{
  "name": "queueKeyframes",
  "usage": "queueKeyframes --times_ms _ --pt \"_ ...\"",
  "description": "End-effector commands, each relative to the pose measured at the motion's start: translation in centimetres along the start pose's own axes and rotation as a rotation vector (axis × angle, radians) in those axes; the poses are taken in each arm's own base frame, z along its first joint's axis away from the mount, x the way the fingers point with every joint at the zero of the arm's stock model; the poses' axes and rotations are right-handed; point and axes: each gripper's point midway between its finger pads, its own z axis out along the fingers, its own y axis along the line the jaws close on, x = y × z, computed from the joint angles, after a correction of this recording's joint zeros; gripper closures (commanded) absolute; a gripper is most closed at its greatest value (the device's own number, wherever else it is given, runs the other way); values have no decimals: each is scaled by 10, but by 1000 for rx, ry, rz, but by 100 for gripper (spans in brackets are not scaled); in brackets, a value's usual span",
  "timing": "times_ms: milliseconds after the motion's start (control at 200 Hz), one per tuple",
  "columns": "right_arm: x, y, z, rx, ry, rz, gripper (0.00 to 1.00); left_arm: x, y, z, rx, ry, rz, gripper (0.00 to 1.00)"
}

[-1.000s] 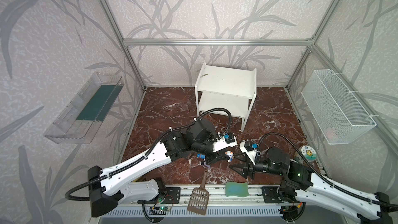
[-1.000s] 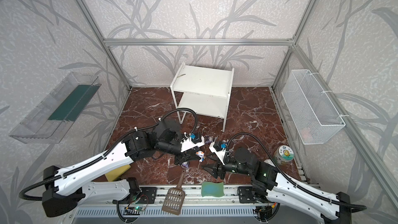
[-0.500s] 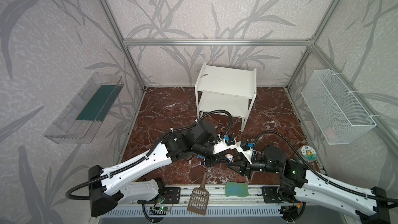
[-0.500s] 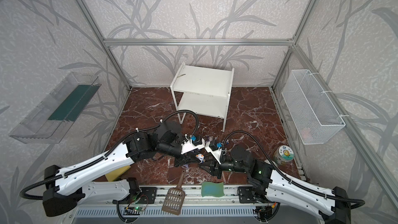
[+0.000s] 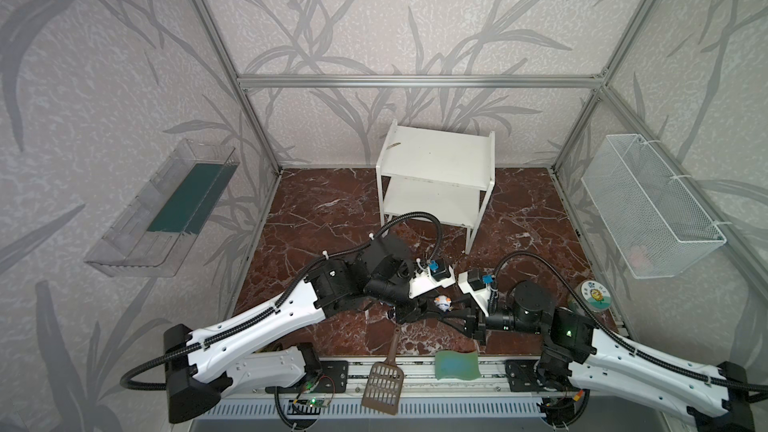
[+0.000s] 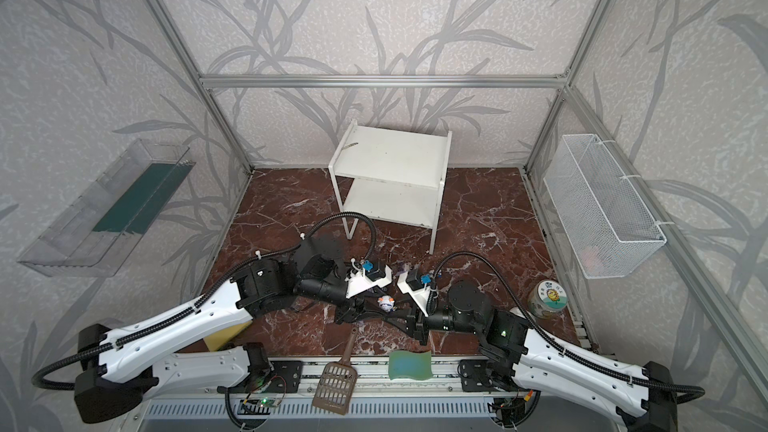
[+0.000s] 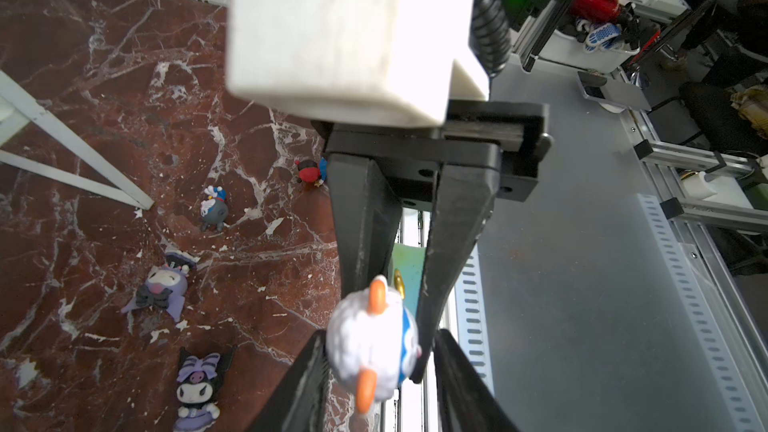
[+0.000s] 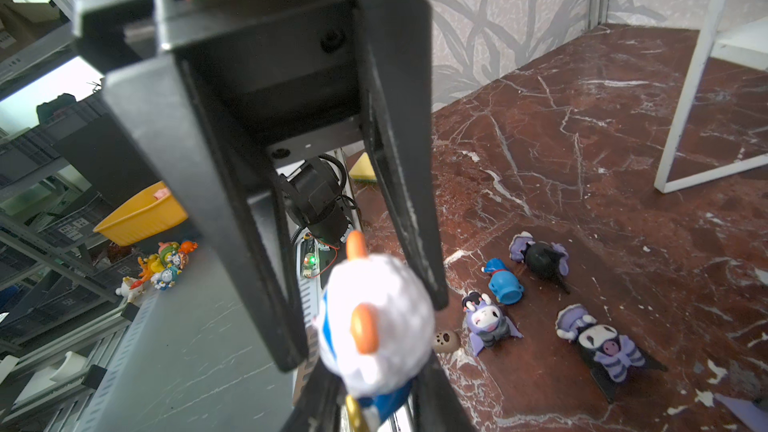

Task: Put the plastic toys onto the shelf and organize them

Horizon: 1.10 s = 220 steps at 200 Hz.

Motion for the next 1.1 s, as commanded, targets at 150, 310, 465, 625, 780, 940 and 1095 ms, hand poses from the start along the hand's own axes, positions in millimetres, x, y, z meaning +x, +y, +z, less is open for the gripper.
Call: queueKeyframes --times_ms 150,310,465,625,780,940,1095 --pt "-18 4 -4 -9 -92 -10 87 -20 -12 -9 50 -163 -31 39" --pt "-17 5 -3 -22 -91 -4 87 -29 -2 -13 -6 -253 -40 38" --pt "-16 7 -2 -34 -81 -1 87 -33 10 -15 -64 -300 -36 38" --pt "-15 8 -1 -43 -74 3 87 -33 12 -11 -68 -295 -33 42" --pt "-15 9 -1 -43 -74 4 87 -35 12 -7 -48 -290 -35 54" --pt "-18 7 -5 -29 -88 -1 87 -33 11 -2 -26 -273 -45 56" --pt "-18 7 -6 -25 -92 -3 87 -31 12 -2 -26 -271 -48 58"
